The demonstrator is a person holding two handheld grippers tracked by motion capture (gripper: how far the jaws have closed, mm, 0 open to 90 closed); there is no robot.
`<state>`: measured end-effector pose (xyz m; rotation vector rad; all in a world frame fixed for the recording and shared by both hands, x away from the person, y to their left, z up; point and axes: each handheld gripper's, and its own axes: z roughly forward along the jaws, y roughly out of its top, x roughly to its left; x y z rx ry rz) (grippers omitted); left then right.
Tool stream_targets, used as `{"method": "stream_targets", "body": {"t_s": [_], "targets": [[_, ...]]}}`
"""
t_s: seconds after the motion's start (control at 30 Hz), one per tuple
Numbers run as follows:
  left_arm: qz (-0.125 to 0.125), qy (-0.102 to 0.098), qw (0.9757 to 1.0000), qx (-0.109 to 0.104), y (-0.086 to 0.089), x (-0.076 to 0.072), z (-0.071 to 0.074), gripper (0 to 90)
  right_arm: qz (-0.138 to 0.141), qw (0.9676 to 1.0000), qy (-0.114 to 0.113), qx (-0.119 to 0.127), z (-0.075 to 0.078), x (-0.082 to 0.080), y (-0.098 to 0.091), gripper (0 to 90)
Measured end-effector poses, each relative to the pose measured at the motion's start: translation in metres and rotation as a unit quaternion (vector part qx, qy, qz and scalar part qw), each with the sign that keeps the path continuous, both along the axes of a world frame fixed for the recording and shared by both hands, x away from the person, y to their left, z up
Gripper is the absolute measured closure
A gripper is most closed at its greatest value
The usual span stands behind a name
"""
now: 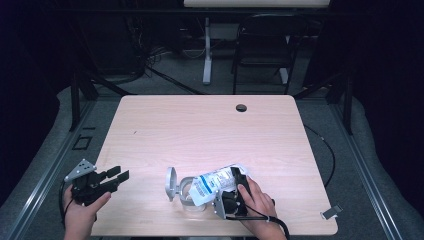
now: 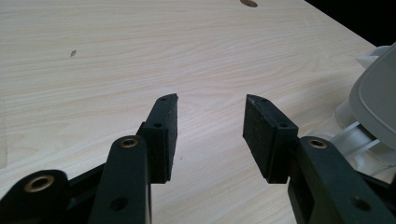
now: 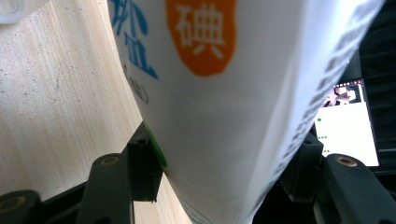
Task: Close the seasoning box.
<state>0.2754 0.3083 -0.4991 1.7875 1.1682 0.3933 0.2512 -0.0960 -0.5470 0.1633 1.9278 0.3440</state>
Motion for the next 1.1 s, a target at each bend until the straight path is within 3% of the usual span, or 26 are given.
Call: {"method": "stream_targets", "body": {"t_s": [0.47, 0.87, 0.97, 1.1], "targets": [[0.001, 0.002, 1.0, 0.001, -0.0001, 0.0003, -0.0007, 55.8, 0.01, 0.9999, -0.002, -0.009, 0.0021, 0.0015, -0.0004, 42.3], [0.0, 0.002, 1.0, 0.002, -0.0002, 0.0006, -0.0013, 55.8, 0.019, 0.9992, -0.012, -0.032, 0.0056, 0.0033, -0.0016, 42.6], [0.001, 0.002, 1.0, 0.002, 0.0002, 0.0007, -0.0014, 55.8, 0.015, 0.9985, -0.013, -0.051, 0.0086, 0.002, -0.0015, 42.6], [0.0, 0.002, 1.0, 0.002, 0.0005, 0.001, -0.0019, 55.8, 0.021, 0.9984, -0.017, -0.05, 0.0085, 0.0027, -0.0018, 42.7]]}}
